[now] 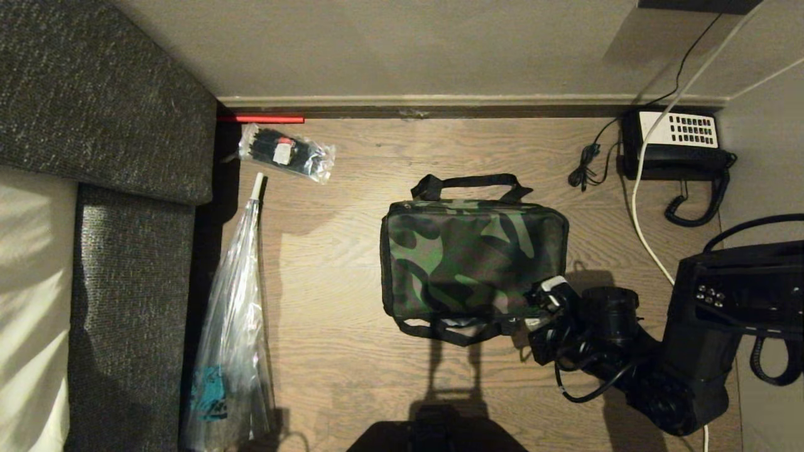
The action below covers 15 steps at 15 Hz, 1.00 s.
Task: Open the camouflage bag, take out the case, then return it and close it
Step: Open the top of the storage box
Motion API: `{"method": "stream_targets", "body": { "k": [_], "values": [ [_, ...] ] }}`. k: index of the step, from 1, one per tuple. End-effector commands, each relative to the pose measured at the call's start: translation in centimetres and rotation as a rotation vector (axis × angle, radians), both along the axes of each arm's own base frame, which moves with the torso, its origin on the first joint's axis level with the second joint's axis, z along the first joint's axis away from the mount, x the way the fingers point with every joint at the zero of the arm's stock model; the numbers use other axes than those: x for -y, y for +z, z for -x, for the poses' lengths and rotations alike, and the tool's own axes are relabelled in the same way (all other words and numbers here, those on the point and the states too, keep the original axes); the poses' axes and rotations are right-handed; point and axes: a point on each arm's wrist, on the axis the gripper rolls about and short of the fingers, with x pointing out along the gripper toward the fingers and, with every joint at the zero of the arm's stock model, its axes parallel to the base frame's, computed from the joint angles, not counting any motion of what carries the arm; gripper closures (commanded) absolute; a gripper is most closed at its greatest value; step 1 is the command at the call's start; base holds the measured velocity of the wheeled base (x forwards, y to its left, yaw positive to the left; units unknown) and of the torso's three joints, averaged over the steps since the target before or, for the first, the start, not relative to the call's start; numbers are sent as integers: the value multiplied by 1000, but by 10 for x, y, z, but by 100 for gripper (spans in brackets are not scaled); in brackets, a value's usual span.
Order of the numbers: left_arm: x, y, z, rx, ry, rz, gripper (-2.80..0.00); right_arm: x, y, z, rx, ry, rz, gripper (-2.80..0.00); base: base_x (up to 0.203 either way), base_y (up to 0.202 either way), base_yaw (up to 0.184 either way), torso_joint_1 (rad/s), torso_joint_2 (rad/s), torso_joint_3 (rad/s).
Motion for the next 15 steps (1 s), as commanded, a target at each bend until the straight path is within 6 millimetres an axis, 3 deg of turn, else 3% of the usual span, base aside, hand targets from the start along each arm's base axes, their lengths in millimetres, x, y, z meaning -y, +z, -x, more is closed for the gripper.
{"method": "stream_targets", "body": {
  "k": [1,5,9,15],
  "values": [
    [0,0,0,-3,0,0,0,1,17,5,36,1,-11,0,0,0,0,0,0,0],
    [0,0,0,-3,0,0,0,-8,27,15,29,34,-17,0,0,0,0,0,0,0],
    [0,0,0,-3,0,0,0,-20,16,17,12,70,-4,0,0,0,0,0,0,0],
    [0,0,0,-3,0,0,0,-21,2,8,13,54,-2,0,0,0,0,0,0,0]
  ]
}}
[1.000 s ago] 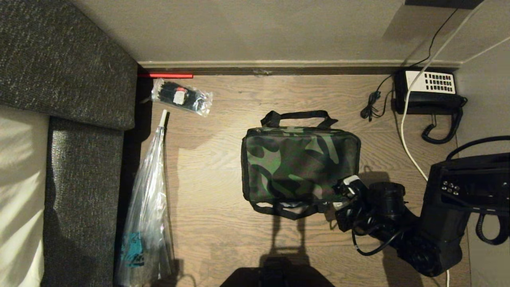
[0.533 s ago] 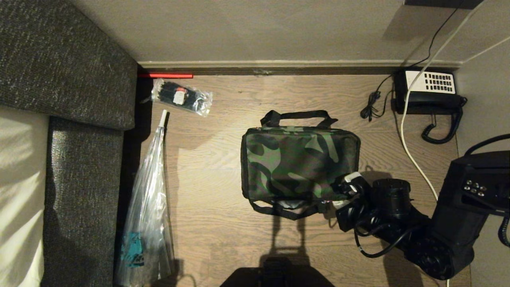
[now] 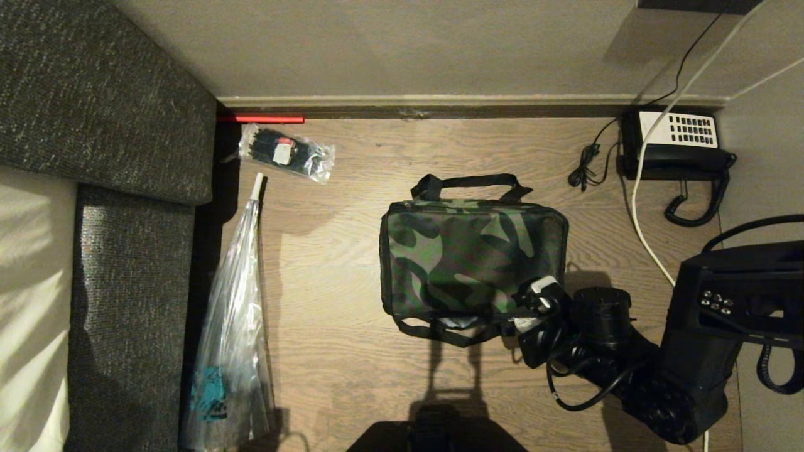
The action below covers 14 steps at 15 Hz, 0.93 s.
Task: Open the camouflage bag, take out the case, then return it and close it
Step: Open the top of the storage box
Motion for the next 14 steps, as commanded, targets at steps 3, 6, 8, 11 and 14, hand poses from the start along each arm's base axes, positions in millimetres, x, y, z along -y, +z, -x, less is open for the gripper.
{"method": "stream_targets", "body": {
  "k": [3,6,8,11,14],
  "values": [
    [0,0,0,-3,0,0,0,-3,-10,-6,12,3,3,0,0,0,0,0,0,0],
    [0,0,0,-3,0,0,0,-2,1,-6,39,5,-9,0,0,0,0,0,0,0],
    [0,0,0,-3,0,0,0,-1,15,-3,66,5,-24,0,0,0,0,0,0,0],
    [0,0,0,-3,0,0,0,0,24,1,77,2,-25,0,0,0,0,0,0,0],
    [0,0,0,-3,0,0,0,1,29,2,88,1,-32,0,0,0,0,0,0,0]
  ]
}}
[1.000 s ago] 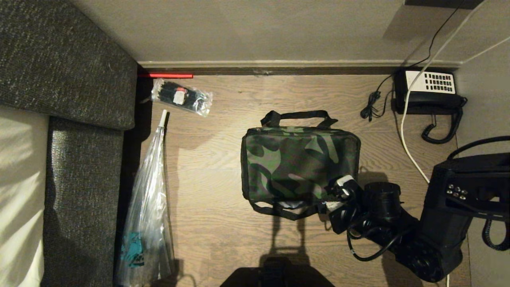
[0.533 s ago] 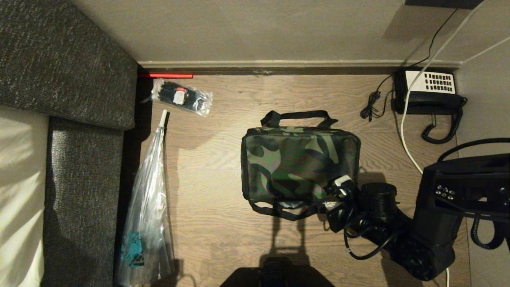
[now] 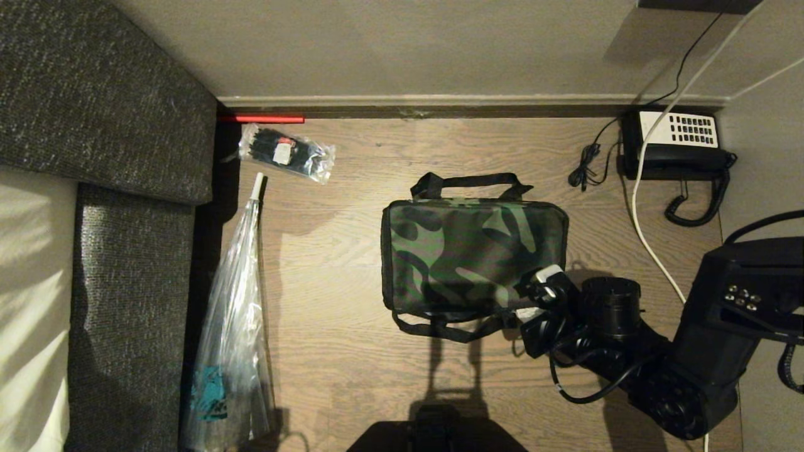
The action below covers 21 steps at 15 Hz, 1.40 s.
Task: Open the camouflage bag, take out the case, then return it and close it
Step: Open the top of the storage box
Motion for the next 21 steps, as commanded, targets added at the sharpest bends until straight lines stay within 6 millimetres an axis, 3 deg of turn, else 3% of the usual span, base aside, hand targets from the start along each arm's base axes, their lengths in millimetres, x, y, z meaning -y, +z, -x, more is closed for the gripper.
{"method": "stream_targets", "body": {
  "k": [1,6,10,13,15,16,21],
  "values": [
    [0,0,0,-2,0,0,0,1,11,2,31,3,-11,0,0,0,0,0,0,0],
    [0,0,0,-2,0,0,0,4,29,14,49,16,-18,0,0,0,0,0,0,0],
    [0,0,0,-2,0,0,0,9,21,23,-19,14,11,0,0,0,0,0,0,0],
    [0,0,0,-2,0,0,0,17,12,42,-155,15,83,0,0,0,0,0,0,0],
    [0,0,0,-2,0,0,0,16,4,39,-183,12,92,0,0,0,0,0,0,0],
    [0,0,0,-2,0,0,0,18,-2,37,-203,5,98,-280,0,0,0,0,0,0],
    [0,0,0,-2,0,0,0,11,-22,15,-144,1,83,-280,0,0,0,0,0,0]
  ]
}}
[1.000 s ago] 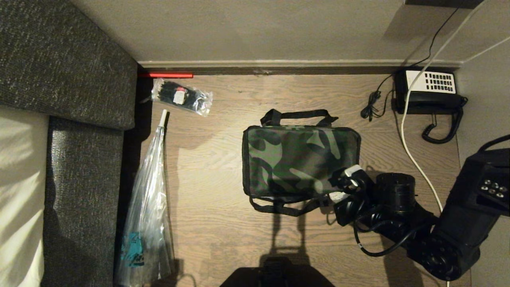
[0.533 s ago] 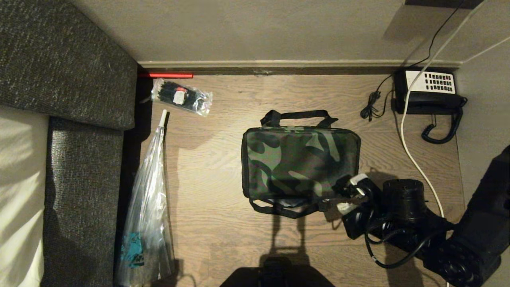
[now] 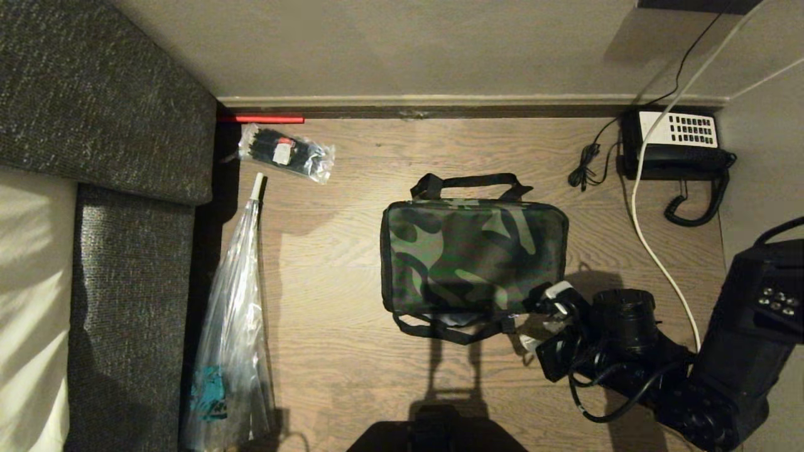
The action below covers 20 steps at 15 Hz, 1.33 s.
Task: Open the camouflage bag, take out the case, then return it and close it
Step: Open the top of the storage box
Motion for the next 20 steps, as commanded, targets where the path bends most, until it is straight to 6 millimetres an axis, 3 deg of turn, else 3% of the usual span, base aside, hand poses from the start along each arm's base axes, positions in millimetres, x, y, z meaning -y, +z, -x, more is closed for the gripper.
{"method": "stream_targets", "body": {
  "k": [1,8,15,20],
  "values": [
    [0,0,0,-3,0,0,0,-3,-17,-12,6,-1,4,-280,0,0,0,0,0,0],
    [0,0,0,-3,0,0,0,14,-28,-23,26,-8,69,-280,0,0,0,0,0,0],
    [0,0,0,-3,0,0,0,8,-43,-46,86,-20,56,-280,0,0,0,0,0,0],
    [0,0,0,-3,0,0,0,19,-46,-51,65,-52,61,-280,0,0,0,0,0,0]
  ]
}}
